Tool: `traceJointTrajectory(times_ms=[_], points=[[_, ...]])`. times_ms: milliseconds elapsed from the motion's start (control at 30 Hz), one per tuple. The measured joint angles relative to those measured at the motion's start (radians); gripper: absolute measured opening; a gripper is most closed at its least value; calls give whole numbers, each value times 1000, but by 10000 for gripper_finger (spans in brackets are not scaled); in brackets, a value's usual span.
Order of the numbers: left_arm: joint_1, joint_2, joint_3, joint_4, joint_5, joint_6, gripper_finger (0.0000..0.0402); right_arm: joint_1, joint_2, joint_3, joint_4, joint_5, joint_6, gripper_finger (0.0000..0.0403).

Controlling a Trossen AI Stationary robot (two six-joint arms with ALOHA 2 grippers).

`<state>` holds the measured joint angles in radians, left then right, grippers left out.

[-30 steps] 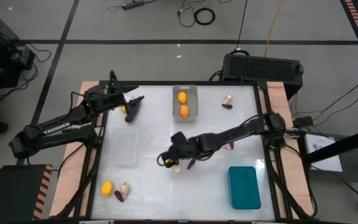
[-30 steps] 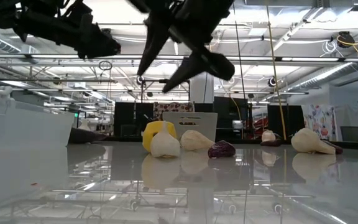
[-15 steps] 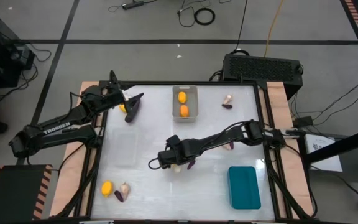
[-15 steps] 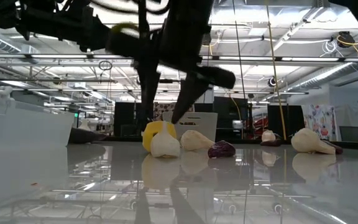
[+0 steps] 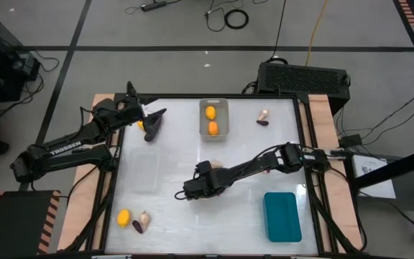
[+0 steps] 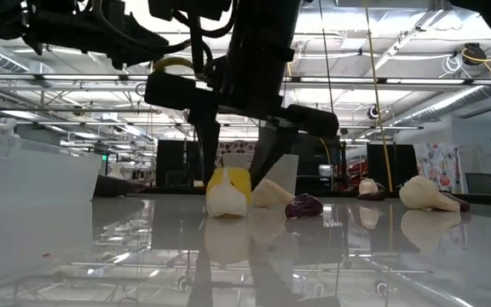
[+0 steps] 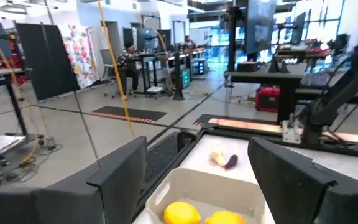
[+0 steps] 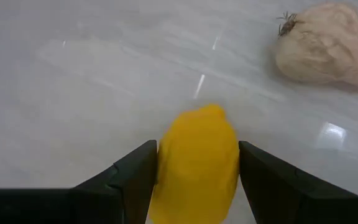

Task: Sort produce into baskets
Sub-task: Put the lemon into the gray bin

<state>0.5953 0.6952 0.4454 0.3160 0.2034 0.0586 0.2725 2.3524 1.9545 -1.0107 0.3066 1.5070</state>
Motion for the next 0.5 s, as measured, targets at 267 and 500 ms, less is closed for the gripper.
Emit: traceJointTrajectory(times_ms=[267, 500], points=[[-28, 10, 0, -6, 10, -1, 287, 12, -5, 9, -15, 11, -57, 167], [-35, 66, 0, -20, 10, 0, 287, -22, -62, 59, -86, 110, -251, 159]])
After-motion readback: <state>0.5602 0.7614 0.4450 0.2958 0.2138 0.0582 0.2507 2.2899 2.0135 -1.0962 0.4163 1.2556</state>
